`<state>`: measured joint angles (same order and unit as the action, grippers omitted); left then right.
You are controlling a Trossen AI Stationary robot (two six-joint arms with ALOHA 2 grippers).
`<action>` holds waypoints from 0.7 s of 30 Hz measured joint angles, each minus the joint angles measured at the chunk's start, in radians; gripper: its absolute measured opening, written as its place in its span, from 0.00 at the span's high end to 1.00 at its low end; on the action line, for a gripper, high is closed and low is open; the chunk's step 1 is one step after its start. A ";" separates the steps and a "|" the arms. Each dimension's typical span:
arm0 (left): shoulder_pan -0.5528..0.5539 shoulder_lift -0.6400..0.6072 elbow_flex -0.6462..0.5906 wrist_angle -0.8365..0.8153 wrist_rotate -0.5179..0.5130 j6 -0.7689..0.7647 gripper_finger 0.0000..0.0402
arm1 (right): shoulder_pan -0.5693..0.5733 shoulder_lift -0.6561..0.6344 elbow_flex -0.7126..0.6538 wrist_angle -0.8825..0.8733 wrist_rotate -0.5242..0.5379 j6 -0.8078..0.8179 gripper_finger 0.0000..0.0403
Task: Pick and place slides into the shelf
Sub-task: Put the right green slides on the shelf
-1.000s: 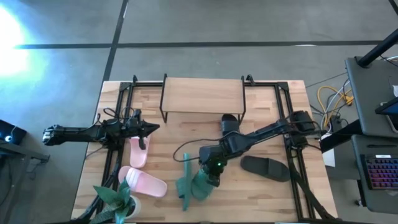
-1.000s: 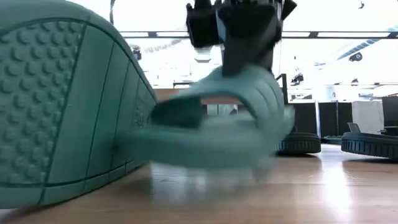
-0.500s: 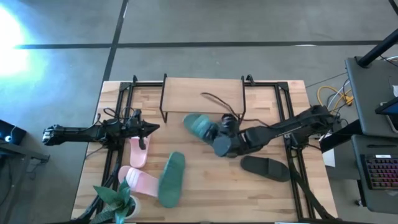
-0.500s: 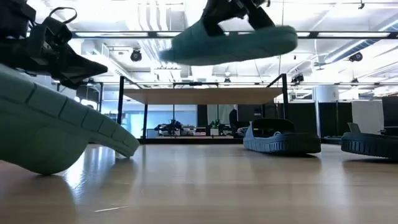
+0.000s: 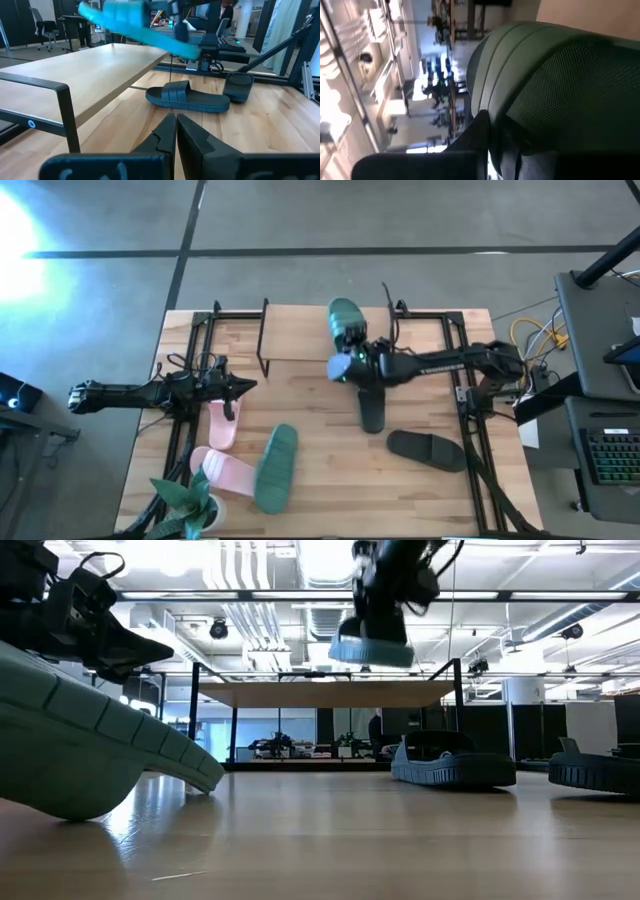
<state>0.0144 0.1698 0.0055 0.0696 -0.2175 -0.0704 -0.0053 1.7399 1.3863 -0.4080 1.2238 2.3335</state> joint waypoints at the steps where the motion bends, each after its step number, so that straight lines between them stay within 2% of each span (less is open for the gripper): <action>1: 0.000 0.000 0.000 0.001 0.000 0.000 1.00 | -0.021 0.000 0.000 0.001 -0.001 -0.001 0.97; 4: 0.000 -0.001 0.000 0.001 -0.001 0.061 1.00 | -0.086 -0.003 0.001 0.003 -0.003 -0.017 0.97; 9: 0.000 0.000 0.000 0.001 -0.001 0.233 1.00 | -0.159 -0.002 0.001 0.000 -0.114 -0.071 0.97; 19: 0.000 0.000 0.000 0.003 0.000 0.224 1.00 | -0.173 -0.002 -0.020 -0.004 -0.164 -0.119 0.97; 21: -0.001 0.000 0.000 0.021 0.019 0.101 1.00 | -0.176 -0.003 -0.026 -0.001 -0.164 -0.119 0.97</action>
<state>0.0139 0.1696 0.0055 0.0907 -0.1990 0.0309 -0.1813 1.7370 1.3603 -0.4091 1.0599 2.2143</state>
